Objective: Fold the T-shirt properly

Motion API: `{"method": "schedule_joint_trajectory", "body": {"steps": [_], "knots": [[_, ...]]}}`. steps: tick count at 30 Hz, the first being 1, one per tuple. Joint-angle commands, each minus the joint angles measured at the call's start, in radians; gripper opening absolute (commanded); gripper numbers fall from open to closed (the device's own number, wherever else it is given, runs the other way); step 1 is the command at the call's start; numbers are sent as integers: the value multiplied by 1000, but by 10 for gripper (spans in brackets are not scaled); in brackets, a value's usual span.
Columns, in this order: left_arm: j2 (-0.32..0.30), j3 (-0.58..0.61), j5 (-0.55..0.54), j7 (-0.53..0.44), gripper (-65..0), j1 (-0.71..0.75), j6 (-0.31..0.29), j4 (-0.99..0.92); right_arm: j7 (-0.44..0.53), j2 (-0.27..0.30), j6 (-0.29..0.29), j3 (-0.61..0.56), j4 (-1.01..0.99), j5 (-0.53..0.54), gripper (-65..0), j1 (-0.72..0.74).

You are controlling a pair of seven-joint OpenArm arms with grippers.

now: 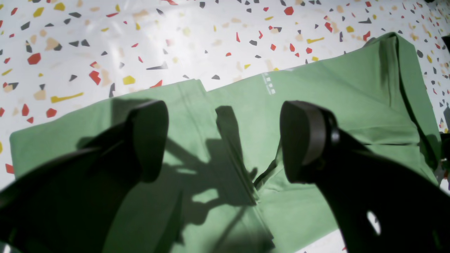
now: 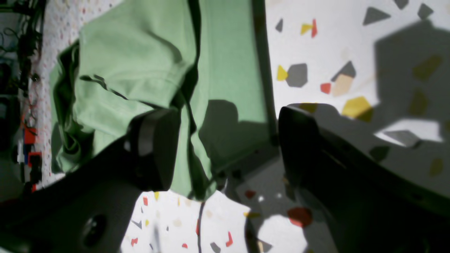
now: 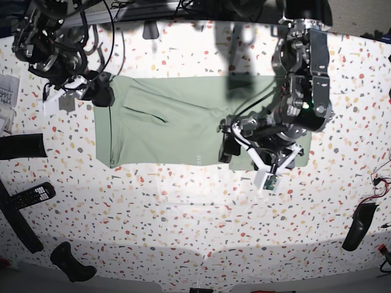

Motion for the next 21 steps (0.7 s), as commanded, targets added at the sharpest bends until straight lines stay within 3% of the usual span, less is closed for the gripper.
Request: {"method": "schedule_joint_trajectory", "body": {"steps": [1,10,14,21], "knots": [[3,1,-8,-21,-199,-19,-3,19,-11,-5,3,2,6,3,-218,3],[3,1,31,58,-199,-19,-1,19,-7,-76,3,1,6,3,-218,3],[3,2,35,119,-199,-19,43,19,-1,-87,3,-2,6,3,-218,9],[3,2,67,161,-199,-19,42,19,20,-87,3,-117,6,-25,-218,8]]}}
